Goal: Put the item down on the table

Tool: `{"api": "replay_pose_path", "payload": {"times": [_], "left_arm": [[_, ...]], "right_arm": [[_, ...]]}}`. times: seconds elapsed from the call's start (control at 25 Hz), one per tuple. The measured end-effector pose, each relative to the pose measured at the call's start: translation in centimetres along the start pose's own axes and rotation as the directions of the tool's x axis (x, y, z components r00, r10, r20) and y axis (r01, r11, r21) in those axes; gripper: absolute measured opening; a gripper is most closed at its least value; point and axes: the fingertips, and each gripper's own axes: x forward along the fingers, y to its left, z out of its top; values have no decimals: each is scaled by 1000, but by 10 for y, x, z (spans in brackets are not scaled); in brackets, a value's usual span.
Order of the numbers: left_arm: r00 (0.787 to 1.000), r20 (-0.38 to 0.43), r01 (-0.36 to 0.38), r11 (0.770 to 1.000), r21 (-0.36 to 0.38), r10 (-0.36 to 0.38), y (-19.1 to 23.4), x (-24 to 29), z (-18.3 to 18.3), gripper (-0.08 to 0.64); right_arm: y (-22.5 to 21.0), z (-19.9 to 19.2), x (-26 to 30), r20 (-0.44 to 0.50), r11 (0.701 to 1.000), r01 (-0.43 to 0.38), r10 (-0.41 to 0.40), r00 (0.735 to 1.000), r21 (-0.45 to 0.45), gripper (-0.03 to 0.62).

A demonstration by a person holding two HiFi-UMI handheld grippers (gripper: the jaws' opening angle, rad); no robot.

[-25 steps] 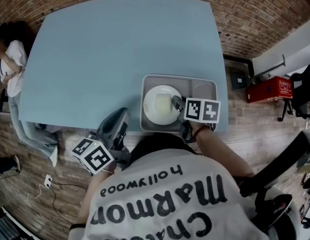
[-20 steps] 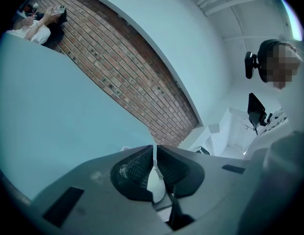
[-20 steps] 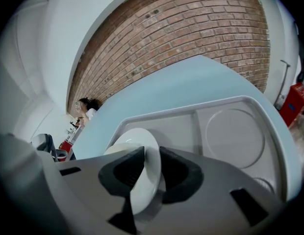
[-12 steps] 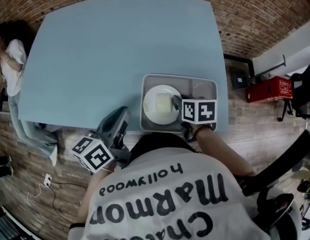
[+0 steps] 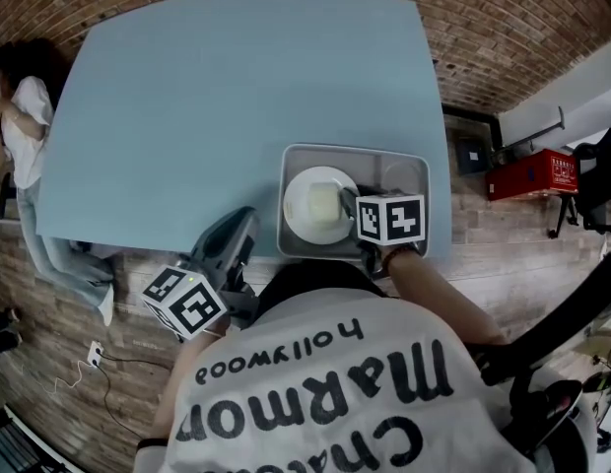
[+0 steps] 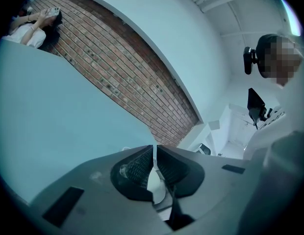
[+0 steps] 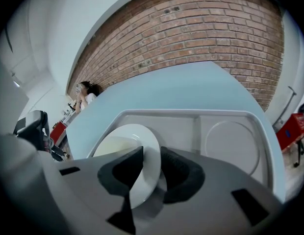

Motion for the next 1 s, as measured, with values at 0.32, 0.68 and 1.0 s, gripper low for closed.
{"api": "replay_pose_path", "payload": {"times": [0.32,0.68,1.0], "left_arm": [[1000,-3,0,1000,3,0,-2,0,0,26],[1000,3,1,1000,7,-1,-6,-4,-3,26],[1000,-13,24,999,29,-23,-18,1,-4,26]], "right_arm": [[1,-1,0,-2,994,30,-31,1000,-101,101],[-5,9,-11,57,984,79,-70,996,-159,100],[5,35,-45,201,997,-75,74,977,-2,98]]}}
